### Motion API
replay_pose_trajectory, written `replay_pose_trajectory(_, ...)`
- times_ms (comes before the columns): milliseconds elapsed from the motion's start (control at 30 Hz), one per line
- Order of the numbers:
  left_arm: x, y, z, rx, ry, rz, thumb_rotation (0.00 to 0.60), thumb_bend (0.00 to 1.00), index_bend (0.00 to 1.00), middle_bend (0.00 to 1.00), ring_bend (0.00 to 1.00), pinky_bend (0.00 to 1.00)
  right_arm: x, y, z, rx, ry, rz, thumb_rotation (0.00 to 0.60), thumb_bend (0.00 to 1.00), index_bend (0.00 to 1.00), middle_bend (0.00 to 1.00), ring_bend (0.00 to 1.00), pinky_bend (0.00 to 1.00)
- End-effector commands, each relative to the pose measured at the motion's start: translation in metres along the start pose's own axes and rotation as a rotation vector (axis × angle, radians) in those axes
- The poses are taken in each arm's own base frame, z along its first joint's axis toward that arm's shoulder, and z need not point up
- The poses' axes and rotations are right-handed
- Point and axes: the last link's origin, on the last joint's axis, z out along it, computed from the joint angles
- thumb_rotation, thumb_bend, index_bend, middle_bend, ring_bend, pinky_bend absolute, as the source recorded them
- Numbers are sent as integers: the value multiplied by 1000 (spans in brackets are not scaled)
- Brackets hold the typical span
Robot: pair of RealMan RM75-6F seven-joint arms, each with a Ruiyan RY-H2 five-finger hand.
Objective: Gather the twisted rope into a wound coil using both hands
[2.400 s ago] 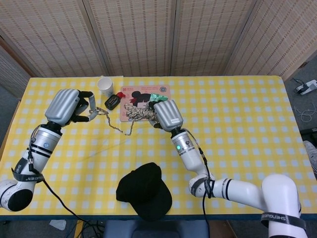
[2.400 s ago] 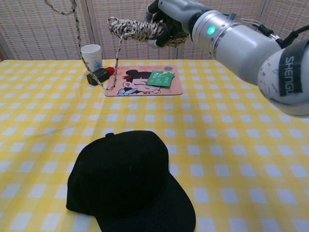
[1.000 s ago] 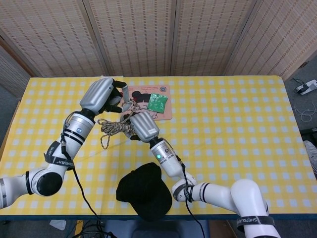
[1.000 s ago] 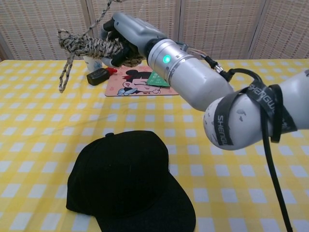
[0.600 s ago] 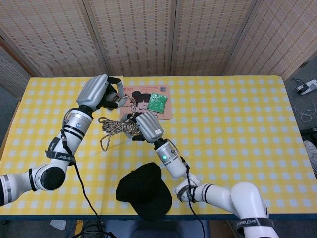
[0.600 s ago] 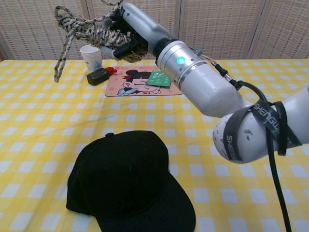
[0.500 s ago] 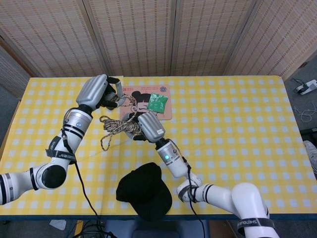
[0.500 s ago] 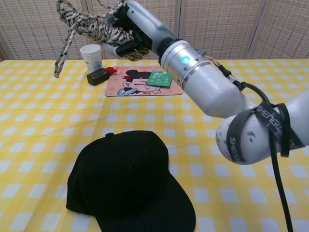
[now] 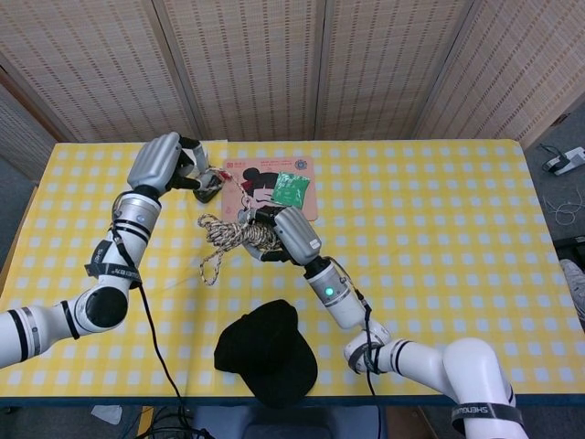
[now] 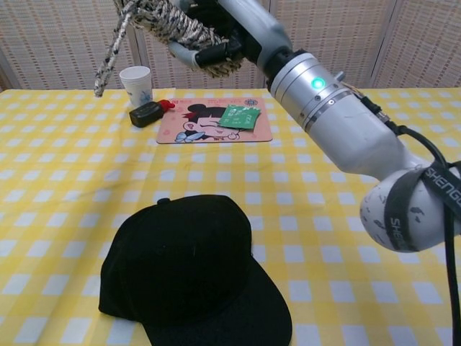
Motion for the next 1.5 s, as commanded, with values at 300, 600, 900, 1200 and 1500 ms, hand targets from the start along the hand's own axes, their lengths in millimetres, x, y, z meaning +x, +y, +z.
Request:
replay_pose_trajectory(300,0,-37,3,79,-1,37,600,345,810,1000,1000,1000,27,2,-9,30,85,50,600,476,869,669,527,610)
replay_pose_trajectory(600,-8,-60,1,110,-21,65,600,345,810,1000,1000,1000,36,-3,-8,51,156,123,600,471,873,671,530,610)
replay_pose_trajectory(900,-15,-82,5,179,-14,128,600,346,810,1000,1000,1000,43,-9,-7,77,206,176,600,459,878,674,534,610)
replay_pose_trajectory(1200,-22,-107,4,248,-18,194,600,347,810,1000,1000,1000,60,-13,-4,86,292,202,600,454,879,675,538,610)
replay_pose_trajectory(1500,-28,-126,-3,273,-36,271,600,348,810,1000,1000,1000,73,-11,-2,64,385,187,600,452,883,677,538,610)
